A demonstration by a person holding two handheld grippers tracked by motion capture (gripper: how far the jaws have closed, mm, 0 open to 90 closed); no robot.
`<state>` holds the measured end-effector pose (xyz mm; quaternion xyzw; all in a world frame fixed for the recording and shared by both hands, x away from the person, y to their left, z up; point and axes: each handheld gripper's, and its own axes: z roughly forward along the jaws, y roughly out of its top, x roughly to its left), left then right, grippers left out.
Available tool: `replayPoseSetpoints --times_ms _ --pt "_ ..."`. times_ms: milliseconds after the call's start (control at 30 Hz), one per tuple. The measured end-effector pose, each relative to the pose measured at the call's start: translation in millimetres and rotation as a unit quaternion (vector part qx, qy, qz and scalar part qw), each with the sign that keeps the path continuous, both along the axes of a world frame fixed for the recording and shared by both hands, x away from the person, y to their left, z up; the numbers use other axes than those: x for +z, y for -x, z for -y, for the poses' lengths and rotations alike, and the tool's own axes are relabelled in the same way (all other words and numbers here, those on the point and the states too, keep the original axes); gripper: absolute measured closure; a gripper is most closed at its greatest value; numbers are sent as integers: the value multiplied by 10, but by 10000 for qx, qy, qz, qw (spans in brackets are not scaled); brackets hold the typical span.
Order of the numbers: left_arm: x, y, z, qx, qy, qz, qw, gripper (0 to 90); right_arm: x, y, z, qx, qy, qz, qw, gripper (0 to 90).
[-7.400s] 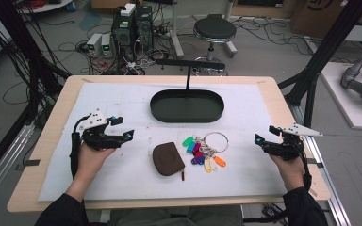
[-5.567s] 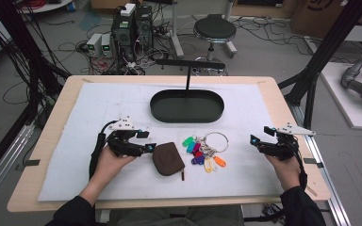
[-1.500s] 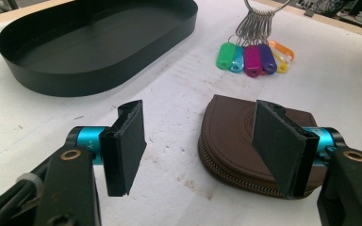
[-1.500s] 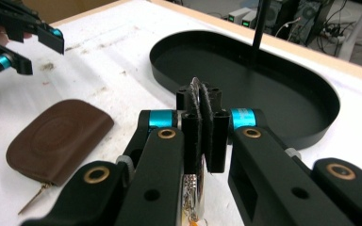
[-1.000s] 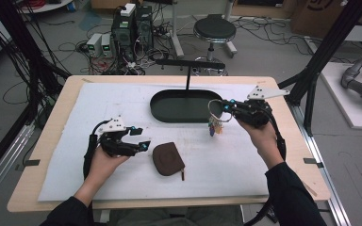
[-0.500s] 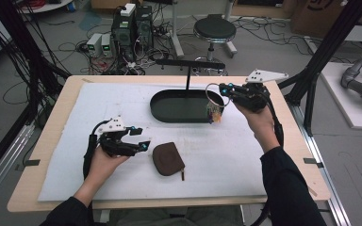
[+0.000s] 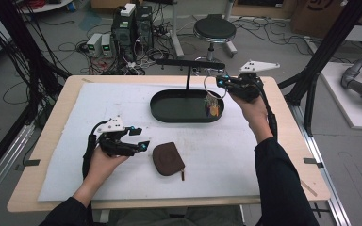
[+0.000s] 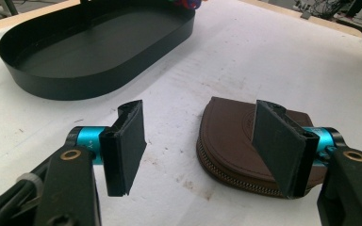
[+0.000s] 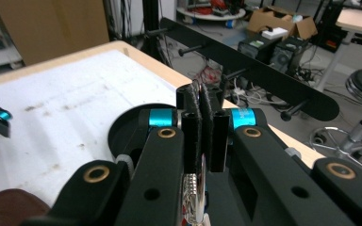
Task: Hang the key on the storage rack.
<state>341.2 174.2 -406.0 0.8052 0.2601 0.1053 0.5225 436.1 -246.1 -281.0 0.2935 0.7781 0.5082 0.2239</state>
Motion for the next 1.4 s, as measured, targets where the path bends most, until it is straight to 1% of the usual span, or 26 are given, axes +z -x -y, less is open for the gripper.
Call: replayPoseSetpoints --times_ms 133,267,467,600,733,833,967,1233,1400 --pt "0 3 -6 12 15 8 10000 353 13 -62 -29 -41 -13 70 10000 885" --pt "2 6 -18 21 16 11 10000 353 -25 -136 -25 -144 35 14 9999 885" --pt "-6 8 -27 42 23 -16 10000 352 -102 -293 56 -326 -35 -47 9995 885" --pt "-11 6 -36 31 14 -13 10000 353 -156 -382 129 -505 -104 -109 9986 884" --pt "-21 5 -44 44 23 -45 10000 353 -189 -428 136 -578 -77 -104 9982 884" --pt "-22 8 -44 37 19 -37 10000 353 -215 -462 136 -591 -152 -112 9981 884" --pt "-26 7 -47 37 32 -43 10000 352 -252 -506 133 -652 -175 -125 9976 884" --pt "-37 8 -68 58 39 -56 10000 352 -303 -578 187 -786 -282 -164 9964 884" --pt "-39 9 -73 60 29 -65 10000 352 -322 -602 202 -809 -283 -189 9961 884"
